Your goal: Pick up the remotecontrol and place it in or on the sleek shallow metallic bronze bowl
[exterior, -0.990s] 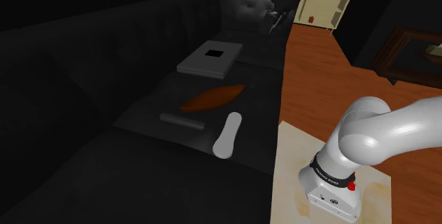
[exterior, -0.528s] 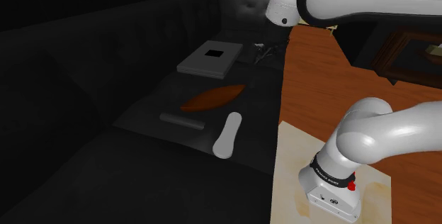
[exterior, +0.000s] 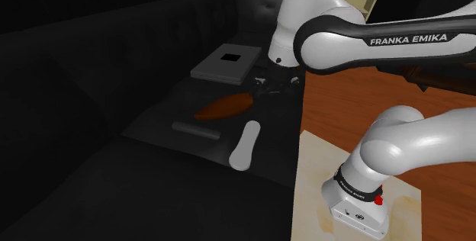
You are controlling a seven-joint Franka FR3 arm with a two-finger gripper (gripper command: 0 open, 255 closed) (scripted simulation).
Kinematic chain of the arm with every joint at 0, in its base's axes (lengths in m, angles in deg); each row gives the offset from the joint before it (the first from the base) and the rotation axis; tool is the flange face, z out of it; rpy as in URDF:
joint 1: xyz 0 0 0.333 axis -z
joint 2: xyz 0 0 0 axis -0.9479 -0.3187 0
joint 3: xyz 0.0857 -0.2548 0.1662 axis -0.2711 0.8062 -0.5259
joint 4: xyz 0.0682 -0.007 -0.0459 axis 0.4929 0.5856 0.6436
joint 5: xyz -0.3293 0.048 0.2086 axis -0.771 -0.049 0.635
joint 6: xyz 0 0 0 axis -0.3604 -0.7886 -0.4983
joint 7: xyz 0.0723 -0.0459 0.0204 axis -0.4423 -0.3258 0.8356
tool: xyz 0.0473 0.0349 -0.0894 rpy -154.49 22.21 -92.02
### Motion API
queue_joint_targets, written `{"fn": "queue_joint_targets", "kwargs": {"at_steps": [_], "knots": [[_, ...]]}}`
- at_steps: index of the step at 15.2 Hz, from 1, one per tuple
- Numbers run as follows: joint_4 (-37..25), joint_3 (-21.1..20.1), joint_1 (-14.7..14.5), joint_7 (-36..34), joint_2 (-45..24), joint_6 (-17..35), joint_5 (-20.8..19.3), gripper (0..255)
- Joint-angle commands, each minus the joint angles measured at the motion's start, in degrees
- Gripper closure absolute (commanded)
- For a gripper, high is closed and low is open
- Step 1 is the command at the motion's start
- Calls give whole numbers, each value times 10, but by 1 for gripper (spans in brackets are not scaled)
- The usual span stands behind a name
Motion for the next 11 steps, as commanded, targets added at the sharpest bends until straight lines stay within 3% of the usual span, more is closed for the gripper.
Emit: {"fn": "queue_joint_targets", "kwargs": {"at_steps": [1, 8, 11], "knots": [[12, -33, 8, -67, -22, 30, 30, 0], [27, -146, 43, -270, -129, 146, 118, 0], [38, -158, 46, -271, -149, 177, 122, 0]]}}
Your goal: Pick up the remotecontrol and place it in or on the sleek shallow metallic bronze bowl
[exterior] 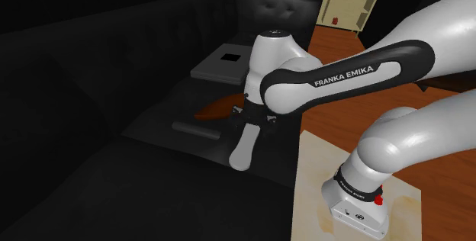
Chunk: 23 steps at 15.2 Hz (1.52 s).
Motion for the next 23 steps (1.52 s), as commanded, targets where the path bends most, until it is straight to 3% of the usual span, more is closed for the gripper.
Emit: {"fn": "queue_joint_targets", "kwargs": {"at_steps": [1, 5, 12, 13, 23], "knots": [[7, -9, 1, -5, -13, 20, 4, 0], [18, -25, 7, -7, -41, 59, 7, 0], [18, -25, 7, -7, -40, 59, 7, 0], [18, -25, 7, -7, -40, 59, 7, 255], [15, -21, 6, -6, -33, 48, 6, 255]]}}
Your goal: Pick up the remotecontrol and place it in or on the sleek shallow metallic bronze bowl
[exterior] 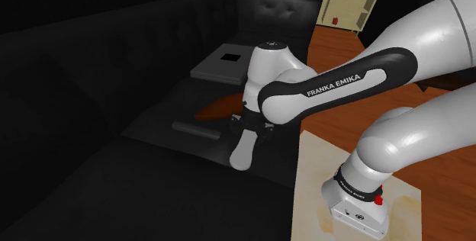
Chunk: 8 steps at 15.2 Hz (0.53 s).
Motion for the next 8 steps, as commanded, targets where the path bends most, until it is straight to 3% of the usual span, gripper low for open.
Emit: {"fn": "queue_joint_targets", "kwargs": {"at_steps": [1, 8], "knots": [[-6, 6, -2, 0, 11, -16, -1, 255], [-34, 33, -7, 1, 55, -88, -11, 255]]}}
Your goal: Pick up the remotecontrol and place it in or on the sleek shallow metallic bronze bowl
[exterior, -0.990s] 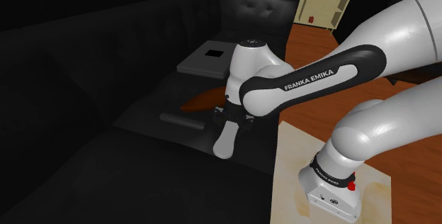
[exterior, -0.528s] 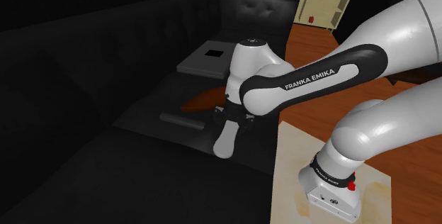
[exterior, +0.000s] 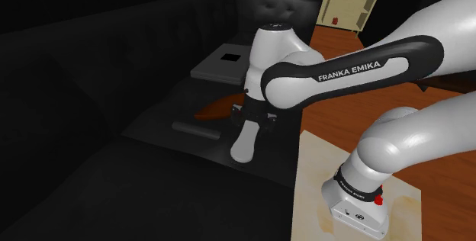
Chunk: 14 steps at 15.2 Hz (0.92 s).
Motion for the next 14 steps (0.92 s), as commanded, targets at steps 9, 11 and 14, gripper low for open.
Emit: {"fn": "queue_joint_targets", "kwargs": {"at_steps": [9, 11, 14], "knots": [[-49, 33, 0, -2, 41, -90, -19, 255], [-61, 39, 0, -2, 47, -108, -23, 255], [-78, 48, 1, -3, 55, -133, -29, 255]]}}
